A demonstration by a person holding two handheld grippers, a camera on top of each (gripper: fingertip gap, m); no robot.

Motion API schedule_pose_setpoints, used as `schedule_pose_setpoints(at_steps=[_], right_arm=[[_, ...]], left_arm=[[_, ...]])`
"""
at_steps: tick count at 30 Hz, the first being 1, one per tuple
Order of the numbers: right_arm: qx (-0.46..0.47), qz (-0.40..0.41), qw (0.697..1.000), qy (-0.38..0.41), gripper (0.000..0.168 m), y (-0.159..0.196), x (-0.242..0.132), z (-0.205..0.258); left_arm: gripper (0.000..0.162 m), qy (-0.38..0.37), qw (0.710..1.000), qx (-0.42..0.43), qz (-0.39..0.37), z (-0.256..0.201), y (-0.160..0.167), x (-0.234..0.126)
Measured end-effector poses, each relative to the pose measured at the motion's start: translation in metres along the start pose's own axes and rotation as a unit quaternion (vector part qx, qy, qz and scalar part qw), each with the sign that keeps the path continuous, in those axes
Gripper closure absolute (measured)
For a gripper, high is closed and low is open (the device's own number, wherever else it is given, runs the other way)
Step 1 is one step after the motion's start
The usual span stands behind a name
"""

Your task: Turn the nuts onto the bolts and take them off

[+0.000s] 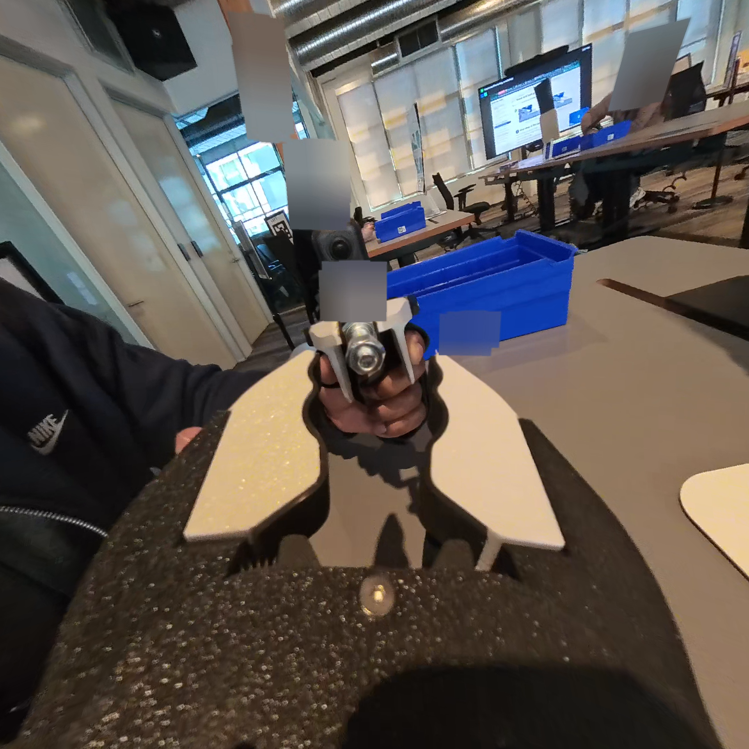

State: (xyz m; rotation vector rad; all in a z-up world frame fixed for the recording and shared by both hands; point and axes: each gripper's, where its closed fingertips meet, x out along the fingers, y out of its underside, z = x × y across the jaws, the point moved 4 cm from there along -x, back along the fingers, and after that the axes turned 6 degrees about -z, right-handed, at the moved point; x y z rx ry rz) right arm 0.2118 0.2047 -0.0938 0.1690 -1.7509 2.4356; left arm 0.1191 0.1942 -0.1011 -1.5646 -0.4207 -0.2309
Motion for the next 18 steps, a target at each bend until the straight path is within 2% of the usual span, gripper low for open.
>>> schedule_pose_setpoints(at_steps=[4,8,14,18], right_arm=[[0.010,0.006,1.000,-0.013,0.125,0.0029,0.0033,0.0038],[0.029,0.010,0.999,-0.030,0.146,0.0039,0.0049,0.0083],[0.032,0.023,0.999,-0.035,0.149,0.0086,0.0077,0.0094],[-0.048,0.030,0.998,-0.018,0.149,0.0074,0.0062,0.0107]], left_arm=[[0.146,0.007,1.000,-0.002,0.005,-0.0021,0.0042,0.0027],[0.146,0.011,1.000,0.016,0.011,-0.0053,0.0057,0.0043],[0.145,0.017,0.999,0.031,0.013,-0.0083,0.0046,0.0048],[0.146,0.026,0.999,-0.023,0.008,-0.0063,0.0063,0.0060]])
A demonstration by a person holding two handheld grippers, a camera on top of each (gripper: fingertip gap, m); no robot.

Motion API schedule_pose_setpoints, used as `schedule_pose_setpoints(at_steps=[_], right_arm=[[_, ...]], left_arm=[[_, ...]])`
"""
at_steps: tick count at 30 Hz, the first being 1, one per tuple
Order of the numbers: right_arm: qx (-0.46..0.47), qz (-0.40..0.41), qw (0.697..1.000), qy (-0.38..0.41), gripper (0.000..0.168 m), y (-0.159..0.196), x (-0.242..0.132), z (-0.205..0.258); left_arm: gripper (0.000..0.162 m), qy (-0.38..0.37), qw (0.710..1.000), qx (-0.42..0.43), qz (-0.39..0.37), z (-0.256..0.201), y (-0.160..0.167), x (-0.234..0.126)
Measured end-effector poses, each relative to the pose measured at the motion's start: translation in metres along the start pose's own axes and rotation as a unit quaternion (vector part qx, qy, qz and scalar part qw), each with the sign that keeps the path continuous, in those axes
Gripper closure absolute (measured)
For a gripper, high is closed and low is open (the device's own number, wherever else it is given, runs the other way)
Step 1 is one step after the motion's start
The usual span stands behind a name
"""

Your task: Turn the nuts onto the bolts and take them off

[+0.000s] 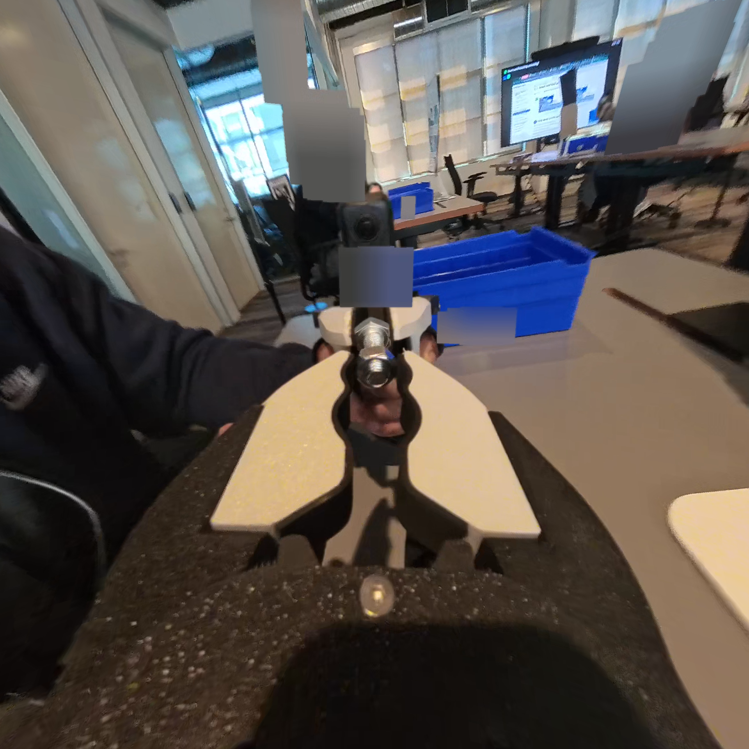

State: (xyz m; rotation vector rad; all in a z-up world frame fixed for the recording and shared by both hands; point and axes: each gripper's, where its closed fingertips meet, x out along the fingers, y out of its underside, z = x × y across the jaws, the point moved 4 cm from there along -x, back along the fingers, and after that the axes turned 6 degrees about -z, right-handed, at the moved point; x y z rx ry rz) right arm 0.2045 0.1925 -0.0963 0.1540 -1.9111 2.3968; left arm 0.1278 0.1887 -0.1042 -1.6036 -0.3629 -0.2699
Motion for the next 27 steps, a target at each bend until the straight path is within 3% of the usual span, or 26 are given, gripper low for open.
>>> schedule_pose_setpoints(at_steps=[3,6,8,10,12,14,18,27], right_arm=[[-0.135,0.031,0.990,0.034,0.149,0.000,-0.003,0.000],[-0.293,0.066,0.951,0.077,0.149,0.001,-0.004,0.002],[-0.350,0.079,0.928,0.101,0.149,0.002,-0.004,0.004],[-0.321,0.066,0.939,0.101,0.133,0.001,-0.002,0.006],[-0.228,0.053,0.968,0.086,0.116,0.000,0.001,0.005],[-0.117,0.029,0.991,0.058,0.109,-0.002,0.003,0.003],[0.031,-0.010,0.999,0.014,0.117,-0.004,0.003,0.001],[0.070,-0.023,0.997,-0.006,0.151,-0.001,0.001,0.000]], left_arm=[[0.146,0.015,0.996,-0.091,0.000,0.005,0.005,0.001],[0.146,0.032,0.983,-0.180,-0.024,0.008,0.010,0.001],[0.146,0.032,0.982,-0.185,-0.034,0.008,0.011,0.001],[0.146,0.023,0.988,-0.152,-0.031,0.007,0.009,0.002],[0.146,0.012,0.994,-0.106,-0.028,0.006,0.005,0.001],[0.146,-0.007,0.999,-0.044,-0.021,0.006,0.000,-0.001],[0.146,-0.019,0.999,0.027,-0.005,0.001,-0.006,-0.002],[0.146,-0.010,0.999,0.047,0.002,-0.003,-0.005,-0.001]])
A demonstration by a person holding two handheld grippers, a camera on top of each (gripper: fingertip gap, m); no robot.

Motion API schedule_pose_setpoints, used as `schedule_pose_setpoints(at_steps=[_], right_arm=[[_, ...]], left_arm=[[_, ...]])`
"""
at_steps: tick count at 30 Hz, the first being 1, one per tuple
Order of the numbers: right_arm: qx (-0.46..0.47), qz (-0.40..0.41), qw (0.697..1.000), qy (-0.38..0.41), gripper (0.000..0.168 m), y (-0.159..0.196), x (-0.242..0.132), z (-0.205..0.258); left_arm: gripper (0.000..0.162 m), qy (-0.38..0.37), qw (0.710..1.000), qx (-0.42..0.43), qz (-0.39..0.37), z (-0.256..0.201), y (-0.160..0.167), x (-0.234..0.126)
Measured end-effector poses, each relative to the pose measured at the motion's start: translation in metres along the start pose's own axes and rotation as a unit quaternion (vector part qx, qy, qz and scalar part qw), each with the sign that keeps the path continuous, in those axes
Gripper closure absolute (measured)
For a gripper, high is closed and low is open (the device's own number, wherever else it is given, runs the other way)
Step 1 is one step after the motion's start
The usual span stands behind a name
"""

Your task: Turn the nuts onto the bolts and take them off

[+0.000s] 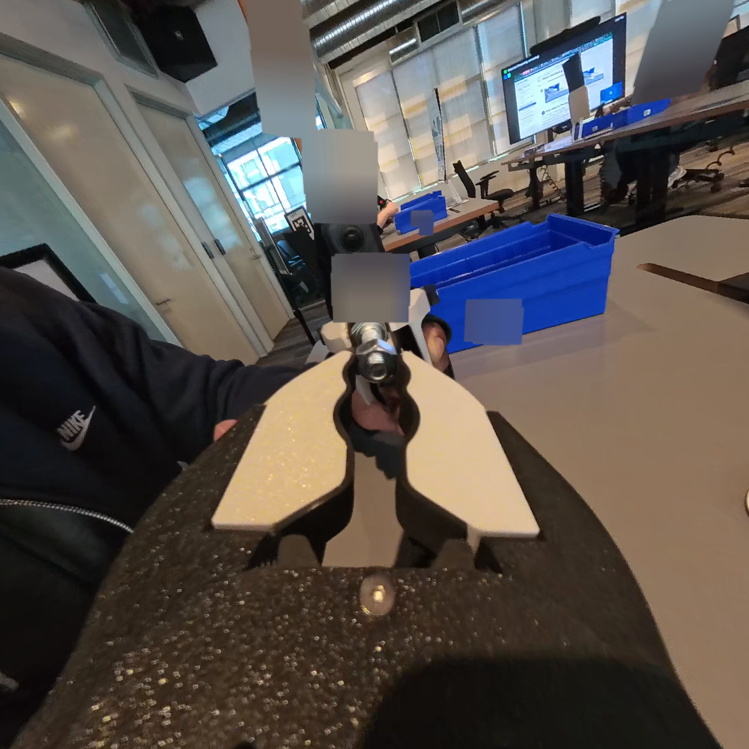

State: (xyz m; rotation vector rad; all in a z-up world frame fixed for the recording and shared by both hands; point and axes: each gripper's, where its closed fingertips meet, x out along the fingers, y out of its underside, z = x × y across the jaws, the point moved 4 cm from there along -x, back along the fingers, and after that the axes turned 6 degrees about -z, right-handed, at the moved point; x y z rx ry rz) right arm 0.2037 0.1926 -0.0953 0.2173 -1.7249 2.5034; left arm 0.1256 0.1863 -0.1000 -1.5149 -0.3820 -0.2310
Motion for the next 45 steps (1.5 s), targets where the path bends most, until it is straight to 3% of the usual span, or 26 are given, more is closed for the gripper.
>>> schedule_pose_setpoints(at_steps=[3,6,10,12,13,14,17,20,24,29,32,37,42,45], right_arm=[[-0.052,0.012,0.999,0.008,0.151,0.000,0.000,0.002],[-0.195,0.048,0.979,0.044,0.151,0.000,-0.002,0.003],[-0.414,0.103,0.899,0.099,0.151,0.003,-0.006,0.005],[-0.508,0.123,0.843,0.128,0.151,0.006,-0.007,0.006],[-0.526,0.123,0.830,0.136,0.151,0.007,-0.007,0.007],[-0.512,0.116,0.841,0.132,0.144,0.008,-0.006,0.008],[-0.338,0.078,0.933,0.096,0.118,0.005,-0.002,0.007],[-0.134,0.013,0.990,0.040,0.111,-0.007,-0.002,0.006],[0.051,-0.024,0.998,-0.014,0.113,-0.008,-0.002,0.002],[0.158,-0.028,0.986,-0.048,0.121,0.001,0.002,0.000],[0.114,-0.026,0.992,-0.057,0.148,0.000,0.002,0.006],[-0.102,0.014,0.995,-0.006,0.149,-0.002,-0.002,0.009],[-0.375,0.085,0.919,0.082,0.149,0.003,-0.005,0.009],[-0.408,0.081,0.903,0.110,0.147,0.004,-0.006,0.007]], left_arm=[[0.146,0.010,1.000,-0.024,-0.003,0.000,0.000,0.000],[0.146,0.032,0.993,-0.117,-0.007,0.004,0.004,0.001],[0.146,0.055,0.966,-0.251,-0.024,0.008,0.014,0.002],[0.146,0.057,0.961,-0.270,-0.029,0.009,0.017,0.002],[0.146,0.055,0.964,-0.260,-0.029,0.008,0.016,0.002],[0.146,0.052,0.969,-0.241,-0.027,0.007,0.015,0.003],[0.146,0.031,0.986,-0.160,-0.020,0.006,0.006,0.002],[0.146,0.013,0.998,-0.068,-0.011,0.002,-0.002,0.000],[0.146,0.003,1.000,0.018,0.004,-0.004,-0.008,0.002],[0.146,0.003,0.998,0.057,0.019,-0.009,-0.008,0.003],[0.146,0.003,0.998,0.055,0.027,-0.009,-0.006,0.004],[0.146,0.025,0.998,-0.057,0.013,-0.005,-0.003,0.007],[0.146,0.048,0.982,-0.185,-0.005,0.001,0.007,0.006],[0.146,0.041,0.984,-0.171,-0.006,0.002,0.009,0.006]])
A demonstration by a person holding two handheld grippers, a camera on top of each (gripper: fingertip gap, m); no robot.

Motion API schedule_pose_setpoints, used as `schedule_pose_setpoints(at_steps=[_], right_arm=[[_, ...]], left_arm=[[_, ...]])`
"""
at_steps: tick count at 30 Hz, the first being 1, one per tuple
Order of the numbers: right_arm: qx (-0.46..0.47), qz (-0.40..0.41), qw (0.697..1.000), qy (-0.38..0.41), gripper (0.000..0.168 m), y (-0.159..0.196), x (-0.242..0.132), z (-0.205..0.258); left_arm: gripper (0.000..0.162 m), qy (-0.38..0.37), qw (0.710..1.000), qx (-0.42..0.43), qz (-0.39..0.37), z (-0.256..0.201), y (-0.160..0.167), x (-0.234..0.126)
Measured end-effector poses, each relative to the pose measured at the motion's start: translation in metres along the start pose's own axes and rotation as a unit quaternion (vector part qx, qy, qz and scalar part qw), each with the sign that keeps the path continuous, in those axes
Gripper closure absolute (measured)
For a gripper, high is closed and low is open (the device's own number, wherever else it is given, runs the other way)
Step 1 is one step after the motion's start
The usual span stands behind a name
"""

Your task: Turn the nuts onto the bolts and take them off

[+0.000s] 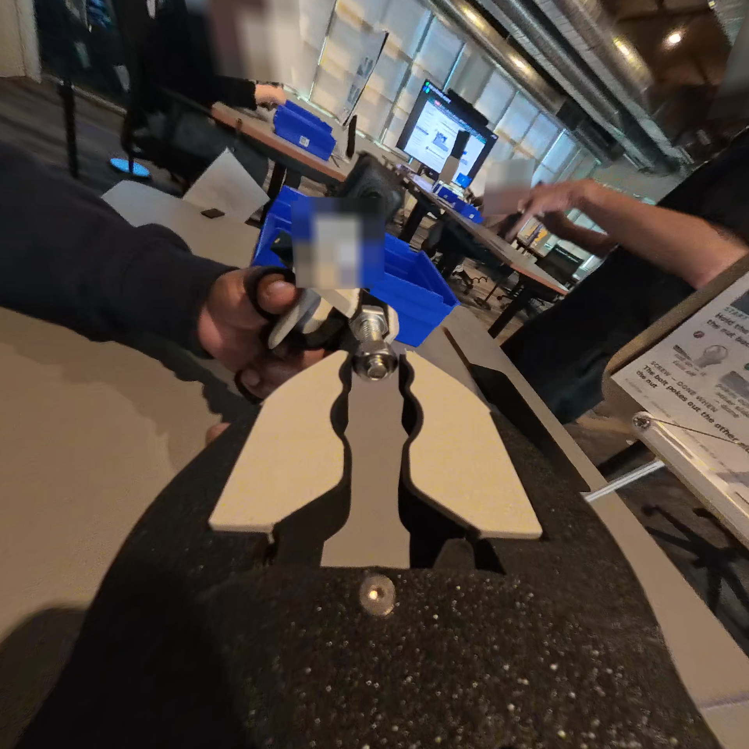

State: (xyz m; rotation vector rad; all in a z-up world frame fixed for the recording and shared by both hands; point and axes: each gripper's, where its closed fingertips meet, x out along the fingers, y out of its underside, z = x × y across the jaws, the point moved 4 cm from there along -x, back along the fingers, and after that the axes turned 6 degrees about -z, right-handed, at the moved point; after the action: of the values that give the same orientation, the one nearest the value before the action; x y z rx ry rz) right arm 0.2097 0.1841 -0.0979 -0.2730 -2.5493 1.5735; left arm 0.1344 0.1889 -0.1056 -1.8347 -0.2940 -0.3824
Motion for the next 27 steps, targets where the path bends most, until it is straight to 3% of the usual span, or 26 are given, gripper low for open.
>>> schedule_pose_setpoints(at_steps=[3,8,13,27], right_arm=[[0.043,-0.029,0.999,0.012,0.126,0.000,-0.002,-0.006],[0.128,-0.086,0.988,0.015,0.116,0.008,-0.010,-0.012],[0.186,-0.127,0.974,0.025,0.116,0.024,-0.019,-0.013],[0.205,-0.122,0.970,-0.039,0.127,0.039,-0.015,-0.005]], left_arm=[[0.146,-0.018,0.999,0.045,-0.004,0.001,-0.002,-0.002],[0.146,-0.061,0.988,0.141,-0.004,0.005,-0.007,-0.010],[0.146,-0.077,0.980,0.182,0.003,0.006,-0.006,-0.013],[0.146,-0.084,0.977,0.193,0.018,0.014,0.001,-0.019]])
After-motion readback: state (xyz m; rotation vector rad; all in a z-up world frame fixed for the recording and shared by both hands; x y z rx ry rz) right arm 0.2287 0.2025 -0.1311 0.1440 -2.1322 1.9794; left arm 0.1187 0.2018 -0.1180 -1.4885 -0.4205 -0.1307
